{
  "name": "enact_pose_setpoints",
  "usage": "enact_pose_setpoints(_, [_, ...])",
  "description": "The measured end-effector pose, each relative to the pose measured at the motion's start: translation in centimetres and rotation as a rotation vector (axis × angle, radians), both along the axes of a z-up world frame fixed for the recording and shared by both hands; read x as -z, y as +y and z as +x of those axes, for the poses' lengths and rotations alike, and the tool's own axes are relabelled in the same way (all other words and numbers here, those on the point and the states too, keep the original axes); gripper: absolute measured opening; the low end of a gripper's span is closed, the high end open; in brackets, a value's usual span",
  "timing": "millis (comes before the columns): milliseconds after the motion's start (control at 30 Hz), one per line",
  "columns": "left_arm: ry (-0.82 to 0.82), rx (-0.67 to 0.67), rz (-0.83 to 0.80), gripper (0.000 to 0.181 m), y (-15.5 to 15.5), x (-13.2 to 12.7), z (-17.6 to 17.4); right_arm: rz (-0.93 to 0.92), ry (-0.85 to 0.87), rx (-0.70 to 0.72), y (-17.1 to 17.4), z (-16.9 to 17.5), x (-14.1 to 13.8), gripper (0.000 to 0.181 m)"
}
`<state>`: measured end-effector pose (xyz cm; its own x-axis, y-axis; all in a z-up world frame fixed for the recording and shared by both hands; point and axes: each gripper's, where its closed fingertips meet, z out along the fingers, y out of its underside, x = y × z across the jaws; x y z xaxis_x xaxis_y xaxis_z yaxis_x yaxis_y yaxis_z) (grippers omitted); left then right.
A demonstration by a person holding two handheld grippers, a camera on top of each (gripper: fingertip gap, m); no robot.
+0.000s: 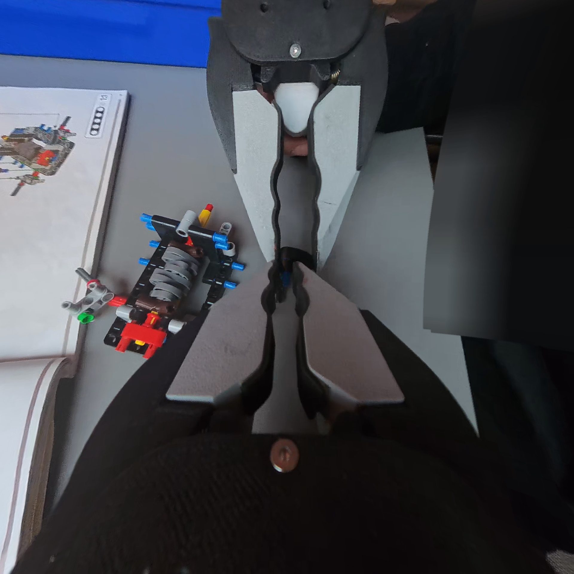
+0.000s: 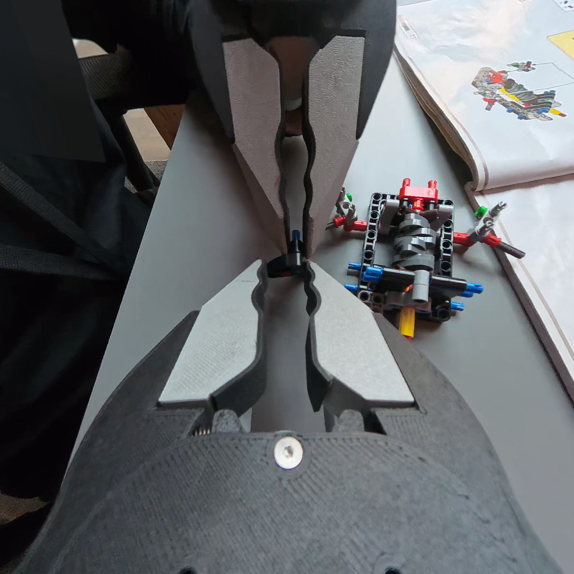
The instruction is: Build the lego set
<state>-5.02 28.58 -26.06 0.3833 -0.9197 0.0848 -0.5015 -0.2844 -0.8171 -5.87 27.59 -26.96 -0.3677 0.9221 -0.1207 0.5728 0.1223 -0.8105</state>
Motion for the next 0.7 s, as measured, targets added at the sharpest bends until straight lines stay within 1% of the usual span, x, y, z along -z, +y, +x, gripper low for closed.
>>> enact_pose_setpoints(100, [0.014, -0.003, 0.061, 0.004, -0.2, -0.01, -0.02, -0.011, 0.007, -0.007, -0.12, 0.07, -0.07, 0.02])
enact_pose_setpoints(200, [-0.023, -0.001, 0.01, 0.004, -0.7, -0.27, -0.23, -0.028, 0.023, -0.021, -0.6, -0.03, -0.36, 0.02])
enact_pose_setpoints(267, [-0.01, -0.007, 0.028, 0.004, -0.56, -0.16, -0.48, -0.035, 0.01, -0.016, -0.39, 0.02, -0.19, 0.02])
enact_pose_setpoints(467, [-0.015, -0.005, 0.018, 0.003, -0.61, -0.02, -0.47, -0.048, 0.005, -0.017, -0.42, 0.09, -0.18, 0.02])
enact_pose_setpoints(700, [-0.012, -0.023, 0.082, 0.003, -0.35, 0.02, -0.42, -0.013, -0.004, -0.008, -0.27, 0.03, 0.05, 0.019])
